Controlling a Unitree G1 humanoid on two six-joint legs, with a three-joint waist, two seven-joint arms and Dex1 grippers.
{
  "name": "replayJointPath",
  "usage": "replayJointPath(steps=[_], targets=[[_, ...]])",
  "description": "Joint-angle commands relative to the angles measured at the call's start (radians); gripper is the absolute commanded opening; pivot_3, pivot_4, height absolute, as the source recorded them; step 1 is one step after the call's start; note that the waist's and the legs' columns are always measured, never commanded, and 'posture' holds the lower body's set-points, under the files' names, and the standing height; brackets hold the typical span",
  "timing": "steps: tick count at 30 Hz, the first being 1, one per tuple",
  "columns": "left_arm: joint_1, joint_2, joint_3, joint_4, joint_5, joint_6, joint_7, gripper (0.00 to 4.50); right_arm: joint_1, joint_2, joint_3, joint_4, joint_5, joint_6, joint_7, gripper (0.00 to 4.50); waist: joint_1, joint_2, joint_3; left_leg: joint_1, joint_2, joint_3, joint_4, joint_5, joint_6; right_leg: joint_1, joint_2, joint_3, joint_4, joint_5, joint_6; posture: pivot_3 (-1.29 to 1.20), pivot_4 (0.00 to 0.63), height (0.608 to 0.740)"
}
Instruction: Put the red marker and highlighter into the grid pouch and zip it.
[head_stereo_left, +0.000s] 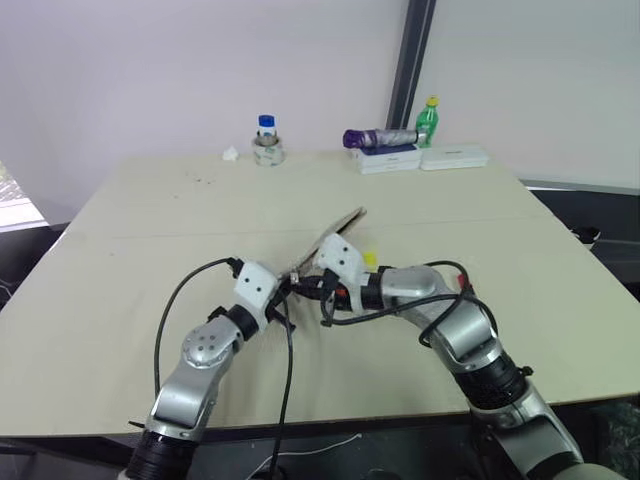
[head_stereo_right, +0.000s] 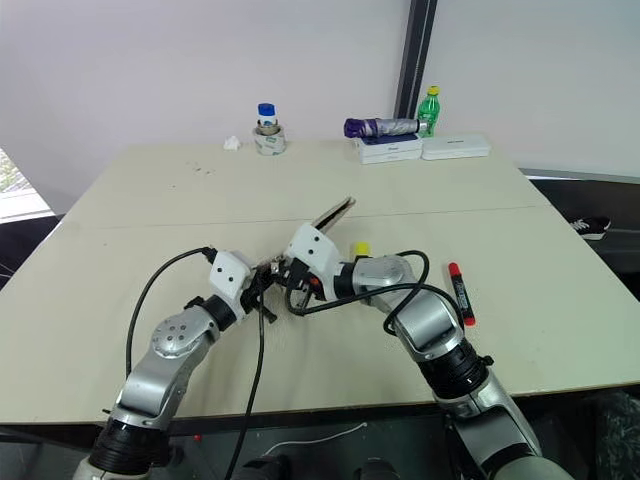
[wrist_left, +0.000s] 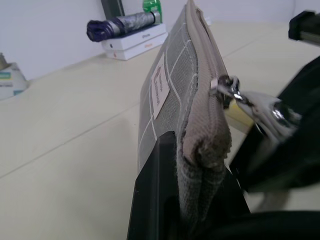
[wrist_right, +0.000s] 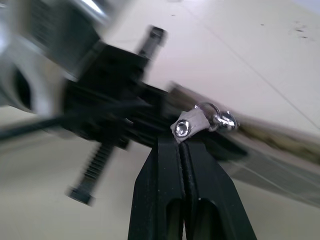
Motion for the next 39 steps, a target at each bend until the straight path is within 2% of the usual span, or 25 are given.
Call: replayJointPath(steps=[1,6,7,8,9,10,13,18,24,29,34,37,39], targets=[[-0.032,-0.021,-0.001,0.013,0.021,-0.031,0.024,0.0,-0.006,0.016,0.024,-0.071,0.036,0.003,0.025,0.05,0.0,0.0,0.0,0.0,0.0,0.0,0.0,0.0,0.0,0.0,0.0,0.0,0.0,0.0,0.0,0.0,0.15,0.737],[-0.047,-0.045,0.011,0.026,0.031,-0.046,0.047,0.0,-0.017,0.018,0.001,-0.054,0.032,0.017,0.003,0.05,0.001,0.0,0.0,0.0,0.0,0.0,0.0,0.0,0.0,0.0,0.0,0.0,0.0,0.0,0.0,0.0,0.15,0.737],[-0.047,-0.045,0.017,0.026,0.032,-0.048,0.051,0.0,-0.021,0.012,-0.017,-0.051,0.042,0.032,0.005,0.61,0.001,0.0,0.0,0.0,0.0,0.0,0.0,0.0,0.0,0.0,0.0,0.0,0.0,0.0,0.0,0.0,0.15,0.737],[-0.047,-0.042,0.024,0.026,0.031,-0.05,0.054,0.0,-0.023,0.0,-0.034,-0.053,0.053,0.045,0.013,0.96,0.0,0.0,0.0,0.0,0.0,0.0,0.0,0.0,0.0,0.0,0.0,0.0,0.0,0.0,0.0,0.0,0.15,0.737],[-0.044,-0.035,0.036,0.023,0.027,-0.049,0.055,0.0,-0.019,-0.021,-0.056,-0.058,0.061,0.048,0.02,1.56,0.0,0.0,0.0,0.0,0.0,0.0,0.0,0.0,0.0,0.0,0.0,0.0,0.0,0.0,0.0,0.0,0.15,0.737],[-0.04,-0.027,0.046,0.021,0.023,-0.05,0.054,0.0,-0.015,-0.035,-0.078,-0.061,0.059,0.048,0.011,1.93,0.001,0.0,0.0,0.0,0.0,0.0,0.0,0.0,0.0,0.0,0.0,0.0,0.0,0.0,0.0,0.0,0.15,0.737],[-0.028,0.009,0.081,0.016,0.021,-0.052,0.051,0.0,-0.003,-0.074,-0.154,-0.042,0.039,0.057,-0.059,3.45,0.004,0.0,0.0,-0.001,0.0,-0.001,0.0,0.0,0.0,0.0,0.0,-0.001,0.0,0.0,0.0,0.0,0.15,0.737],[-0.014,0.077,0.133,0.01,0.032,-0.064,0.047,0.0,0.037,-0.132,-0.278,0.028,0.007,0.144,-0.196,3.45,0.01,0.0,0.0,-0.001,0.0,-0.001,0.0,0.0,0.0,0.0,0.0,-0.001,-0.001,0.0,0.0,0.0,0.15,0.737],[0.005,0.103,0.126,0.033,0.054,-0.091,0.039,0.0,0.105,-0.066,-0.335,0.091,-0.008,0.207,-0.347,3.45,0.02,0.0,0.0,-0.002,0.0,0.0,-0.001,0.0,0.0,-0.001,0.0,0.0,-0.002,0.0,0.0,0.0,0.15,0.737],[-0.002,0.082,0.098,0.06,0.082,-0.111,0.051,0.0,0.126,0.042,-0.358,0.133,-0.019,0.252,-0.48,3.45,0.021,0.0,0.0,-0.002,0.0,0.0,0.0,0.0,0.0,-0.001,0.0,-0.001,-0.002,0.0,0.0,0.0,0.15,0.737],[-0.006,0.059,0.088,0.068,0.091,-0.111,0.059,0.0,0.151,0.077,-0.351,0.165,-0.037,0.254,-0.544,3.45,0.024,0.0,0.0,-0.002,0.0,0.0,0.0,0.0,0.0,0.0,0.0,-0.001,-0.002,0.0,0.0,0.0,0.15,0.737],[-0.01,0.049,0.081,0.072,0.096,-0.113,0.062,0.0,0.159,0.063,-0.329,0.165,-0.055,0.241,-0.554,2.56,0.022,0.0,0.0,-0.002,0.0,0.0,0.0,0.0,0.0,0.0,0.0,-0.001,-0.002,0.0,0.0,0.0,0.15,0.737],[-0.012,0.045,0.08,0.075,0.098,-0.115,0.063,0.0,0.161,0.055,-0.326,0.16,-0.057,0.242,-0.552,1.51,0.022,0.0,0.0,-0.002,0.0,0.0,0.0,0.0,0.0,0.0,0.0,-0.001,-0.002,0.0,0.0,0.0,0.15,0.737]])
